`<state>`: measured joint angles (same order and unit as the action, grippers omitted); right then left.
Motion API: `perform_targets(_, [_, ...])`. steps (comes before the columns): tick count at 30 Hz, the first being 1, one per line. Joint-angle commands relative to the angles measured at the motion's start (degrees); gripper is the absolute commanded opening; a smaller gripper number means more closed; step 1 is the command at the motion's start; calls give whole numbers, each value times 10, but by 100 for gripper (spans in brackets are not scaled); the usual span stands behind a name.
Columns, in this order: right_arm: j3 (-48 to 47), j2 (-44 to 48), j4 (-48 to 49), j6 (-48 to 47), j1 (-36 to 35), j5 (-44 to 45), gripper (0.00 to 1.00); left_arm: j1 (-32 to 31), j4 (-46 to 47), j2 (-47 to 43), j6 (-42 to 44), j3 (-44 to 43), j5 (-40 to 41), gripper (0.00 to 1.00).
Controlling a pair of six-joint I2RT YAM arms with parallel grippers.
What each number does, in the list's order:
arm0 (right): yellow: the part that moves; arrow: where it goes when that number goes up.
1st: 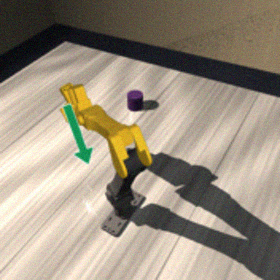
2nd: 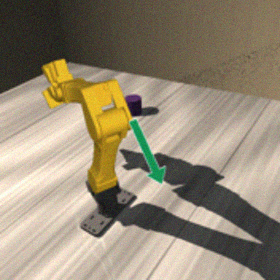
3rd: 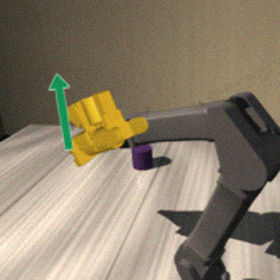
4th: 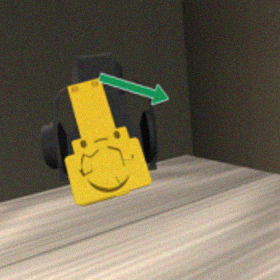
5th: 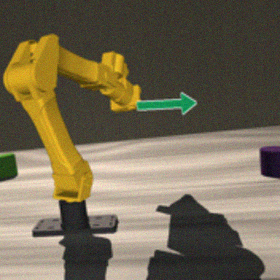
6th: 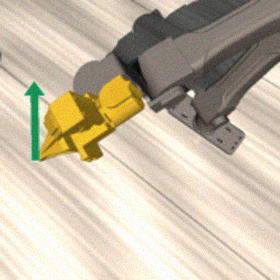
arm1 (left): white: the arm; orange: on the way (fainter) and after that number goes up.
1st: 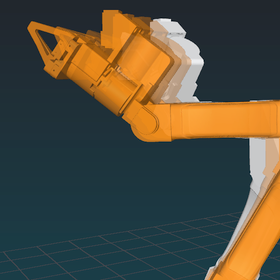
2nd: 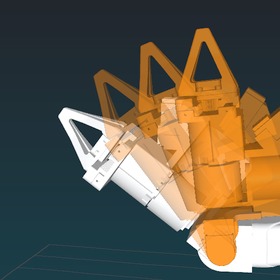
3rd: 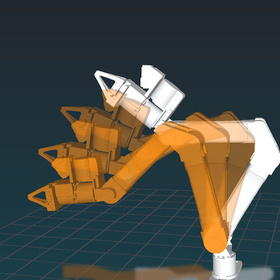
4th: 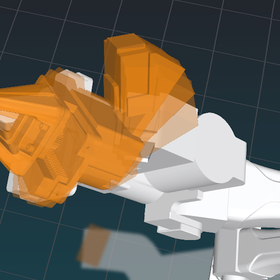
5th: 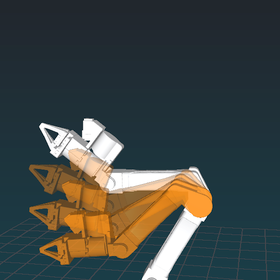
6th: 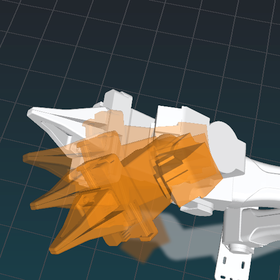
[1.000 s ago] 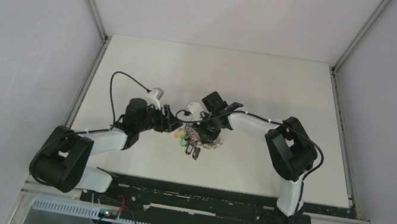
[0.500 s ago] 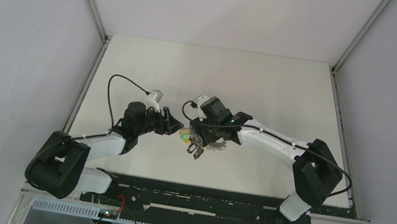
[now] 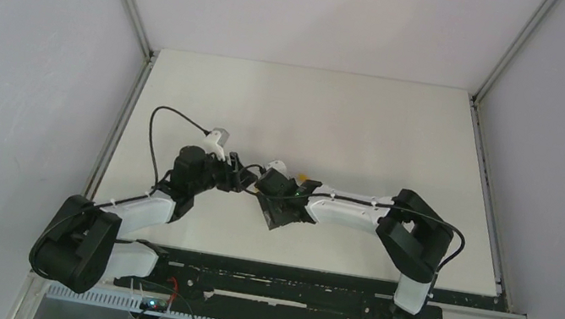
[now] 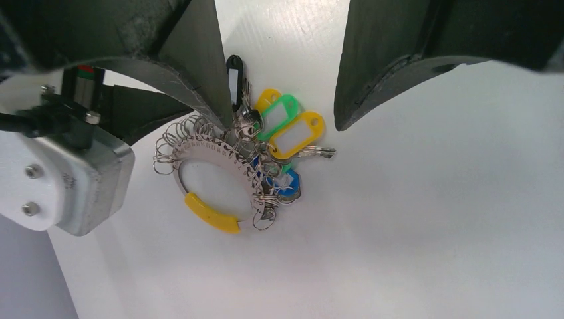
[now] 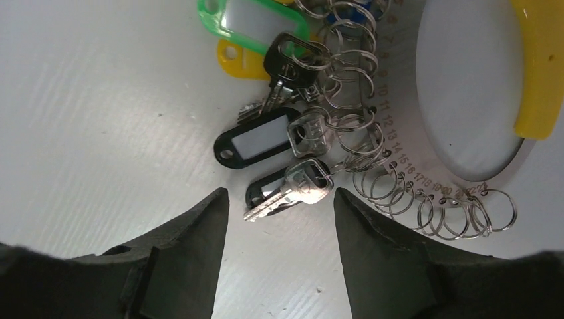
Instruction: Put the keys on the keyring
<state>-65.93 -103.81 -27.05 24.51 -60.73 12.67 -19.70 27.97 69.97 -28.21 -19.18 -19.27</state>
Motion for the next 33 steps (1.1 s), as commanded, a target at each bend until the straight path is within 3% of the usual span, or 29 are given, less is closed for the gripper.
perform_targets(1, [8, -4, 4, 36, -8, 46, 59, -2, 6, -7, 16, 8, 8, 62])
perform_targets(15, [177, 149, -4, 15, 66, 69, 54, -42, -15, 10, 32, -39, 8, 62])
perform_targets(24, [199, 257, 106, -36, 140, -127, 47, -54, -71, 64, 71, -138, 17, 62])
perform_targets(29, [187, 236, 187, 27, 191, -230, 37, -54, -81, 100, 89, -168, -5, 60])
perform_targets(33, [153, 178, 184, 36, 208, -265, 29, -54, -87, 135, 101, -197, -27, 58])
